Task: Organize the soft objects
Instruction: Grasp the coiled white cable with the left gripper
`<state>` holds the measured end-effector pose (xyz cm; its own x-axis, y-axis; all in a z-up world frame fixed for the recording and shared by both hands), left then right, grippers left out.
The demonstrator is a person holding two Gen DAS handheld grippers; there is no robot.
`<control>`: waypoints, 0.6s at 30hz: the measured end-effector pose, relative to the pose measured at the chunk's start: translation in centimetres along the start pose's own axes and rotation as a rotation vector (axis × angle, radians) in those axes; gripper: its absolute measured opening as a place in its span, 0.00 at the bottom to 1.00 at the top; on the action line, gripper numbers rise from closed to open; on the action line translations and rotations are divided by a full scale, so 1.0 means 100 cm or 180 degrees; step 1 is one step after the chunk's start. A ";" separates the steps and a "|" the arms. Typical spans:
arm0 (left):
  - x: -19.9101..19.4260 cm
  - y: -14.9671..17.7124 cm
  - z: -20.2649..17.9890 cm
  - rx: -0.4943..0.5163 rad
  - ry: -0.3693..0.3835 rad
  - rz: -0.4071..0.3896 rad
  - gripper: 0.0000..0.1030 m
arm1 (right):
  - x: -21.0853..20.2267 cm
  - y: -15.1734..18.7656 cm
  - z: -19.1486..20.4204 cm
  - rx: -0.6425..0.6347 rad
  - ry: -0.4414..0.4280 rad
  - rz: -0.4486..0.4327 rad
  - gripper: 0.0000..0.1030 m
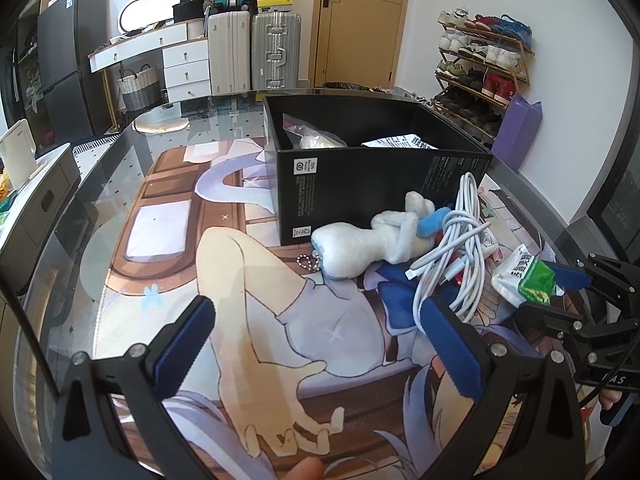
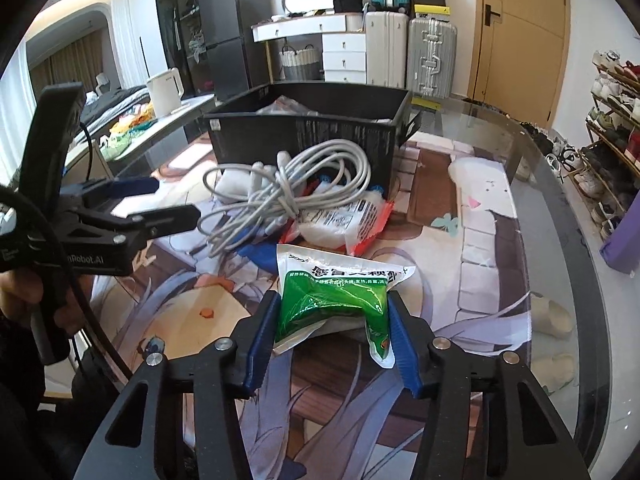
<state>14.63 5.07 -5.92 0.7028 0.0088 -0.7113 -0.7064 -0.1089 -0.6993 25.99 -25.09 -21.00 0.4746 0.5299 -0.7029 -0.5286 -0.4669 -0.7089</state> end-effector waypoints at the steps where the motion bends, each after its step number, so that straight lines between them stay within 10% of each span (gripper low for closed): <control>1: 0.000 0.000 0.000 0.0003 0.0001 -0.0001 1.00 | -0.001 -0.001 0.000 0.0004 -0.0009 -0.0018 0.51; 18: -0.011 -0.007 -0.036 0.0235 0.0331 0.0005 1.00 | -0.026 -0.013 -0.008 0.0076 -0.0073 -0.0456 0.51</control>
<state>14.64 1.50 -4.43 0.7039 -0.0947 -0.7039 -0.7090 -0.0353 -0.7043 25.95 -26.42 -18.27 0.5303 0.6060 -0.5929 -0.4734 -0.3684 -0.8001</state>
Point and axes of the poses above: each gripper's, at about its wrist camera, not at the fingertips, and x roughly the way its jaws point, z to its left, y to its underside, the point moved 7 cm from there along x, roughly the way its jaws point, and after that the axes turned 2 degrees about x, right-handed, at the moved point
